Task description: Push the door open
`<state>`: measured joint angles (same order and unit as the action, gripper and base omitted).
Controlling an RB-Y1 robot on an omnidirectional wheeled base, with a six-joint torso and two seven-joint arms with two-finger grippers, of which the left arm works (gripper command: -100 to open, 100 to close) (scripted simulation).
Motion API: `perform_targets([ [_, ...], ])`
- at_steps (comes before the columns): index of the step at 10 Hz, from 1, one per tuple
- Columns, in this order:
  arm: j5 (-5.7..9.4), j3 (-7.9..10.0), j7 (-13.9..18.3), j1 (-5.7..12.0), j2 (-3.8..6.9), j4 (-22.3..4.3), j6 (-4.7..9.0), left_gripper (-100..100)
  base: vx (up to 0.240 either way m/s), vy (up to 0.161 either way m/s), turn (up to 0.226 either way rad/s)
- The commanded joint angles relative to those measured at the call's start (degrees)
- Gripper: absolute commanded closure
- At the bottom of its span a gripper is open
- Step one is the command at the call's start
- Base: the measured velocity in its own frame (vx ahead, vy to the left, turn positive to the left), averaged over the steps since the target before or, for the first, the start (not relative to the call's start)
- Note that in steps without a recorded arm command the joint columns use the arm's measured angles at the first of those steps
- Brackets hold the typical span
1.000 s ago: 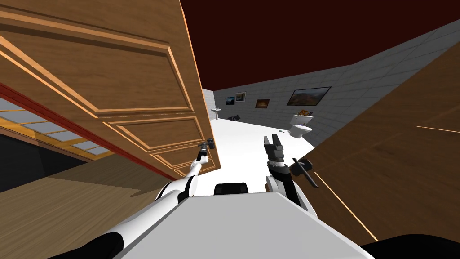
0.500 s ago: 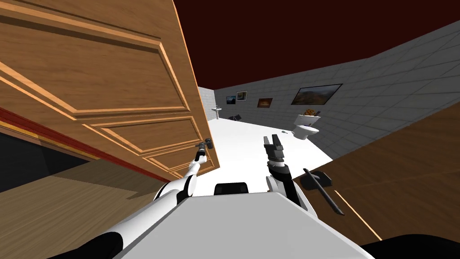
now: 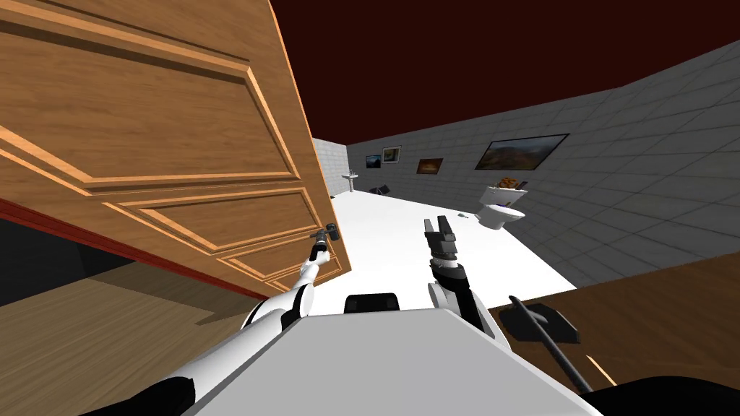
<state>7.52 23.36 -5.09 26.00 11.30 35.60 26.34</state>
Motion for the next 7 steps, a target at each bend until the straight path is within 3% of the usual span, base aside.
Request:
perform_targets([
  [1, 0.13, 0.29, 0.0, 1.31, 0.59, -2.2, 1.42, 100, 0.116, -0.033, 0.031],
  [5, 0.76, 2.14, -0.7, 0.62, 1.48, -2.2, 1.45, 100, 0.120, -0.035, 0.039],
  [7, 1.12, 3.22, -1.1, 0.45, 1.88, -2.2, 1.50, 100, 0.206, -0.027, 0.048],
])
